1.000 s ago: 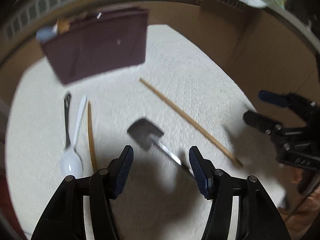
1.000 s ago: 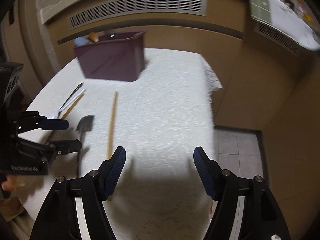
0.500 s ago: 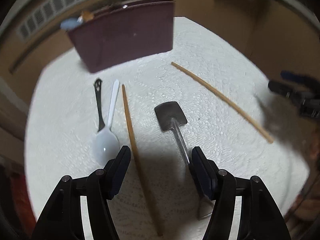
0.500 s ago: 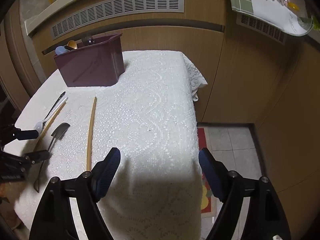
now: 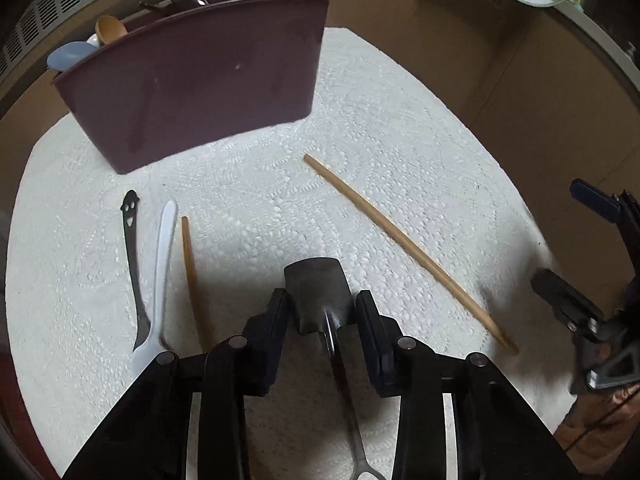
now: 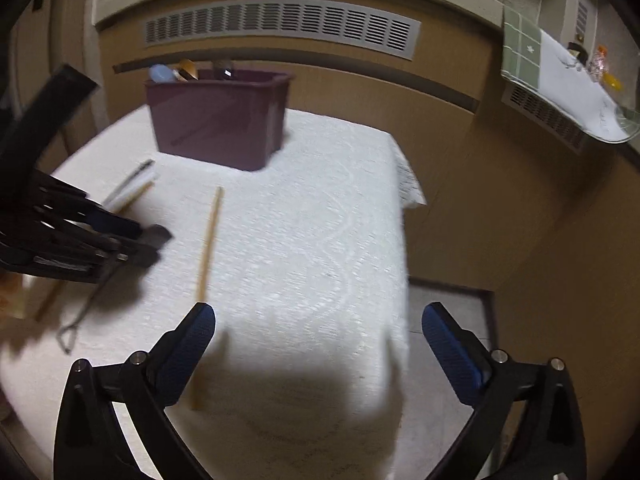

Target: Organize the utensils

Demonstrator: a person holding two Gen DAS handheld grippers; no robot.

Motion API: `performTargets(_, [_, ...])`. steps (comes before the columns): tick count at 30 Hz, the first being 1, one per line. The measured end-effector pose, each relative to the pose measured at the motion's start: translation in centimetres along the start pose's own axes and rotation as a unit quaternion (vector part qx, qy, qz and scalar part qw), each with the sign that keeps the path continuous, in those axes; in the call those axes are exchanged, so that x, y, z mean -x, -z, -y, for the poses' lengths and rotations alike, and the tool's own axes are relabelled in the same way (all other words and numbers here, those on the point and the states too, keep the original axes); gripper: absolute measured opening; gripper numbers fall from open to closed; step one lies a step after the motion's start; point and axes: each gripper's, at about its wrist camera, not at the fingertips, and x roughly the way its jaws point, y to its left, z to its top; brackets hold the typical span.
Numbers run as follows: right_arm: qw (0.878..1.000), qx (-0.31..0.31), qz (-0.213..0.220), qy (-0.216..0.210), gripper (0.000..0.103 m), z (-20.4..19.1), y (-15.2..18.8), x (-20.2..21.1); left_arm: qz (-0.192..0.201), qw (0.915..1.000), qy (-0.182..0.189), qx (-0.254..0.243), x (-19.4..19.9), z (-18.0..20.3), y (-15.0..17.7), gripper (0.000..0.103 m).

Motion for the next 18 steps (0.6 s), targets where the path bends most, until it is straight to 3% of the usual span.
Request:
performTargets(2, [0.998,-0.012,0.002,-0.063,0.103,-0.2,-0.7,0.2,0.027,0.9996,-0.012,0.003,0.7,-0.2,0.8,0.036])
performTargets(4, [0.993,-0.018,-0.008,-0.116,0.092,-0.7,-1.4,-0.2,0.054,0.9984,-0.012,0.008,1.9,-0.7,1.8,0.036])
performTargets(6, [0.991,-0.006,-0.034,-0.132,0.040,-2.0,-2.4,-1.6,0.079,0.9966,-0.006,0.021,3.3,-1.3,2.9,0.036])
performTargets(8, [0.989,0.017,-0.063,-0.130,0.025,-3.6,-3.1,-3.4,0.108,0.9935,-0.010,0.033,5.0,-2.1,4.0,0.036])
performTargets(11, [0.984,0.026,-0.091,-0.149,0.025,-5.6,-4.2,-6.3,0.140,0.9891,-0.018,0.042,6.9,-3.2,5.0,0.036])
performTargets(13, [0.983,0.025,-0.104,-0.149,0.019,-6.3,-4.8,-7.8,0.154,0.9869,-0.025,0.043,7.7,-3.8,5.4,0.036])
performTargets(14, [0.984,0.025,-0.113,-0.138,0.011,-6.6,-5.2,-8.7,0.157,0.9863,-0.025,0.045,7.9,-3.8,5.0,0.036])
performTargets(18, [0.987,0.029,-0.121,-0.101,0.005,-7.3,-5.9,-9.5,0.165,0.9845,-0.010,0.059,8.3,-4.9,5.1,0.036])
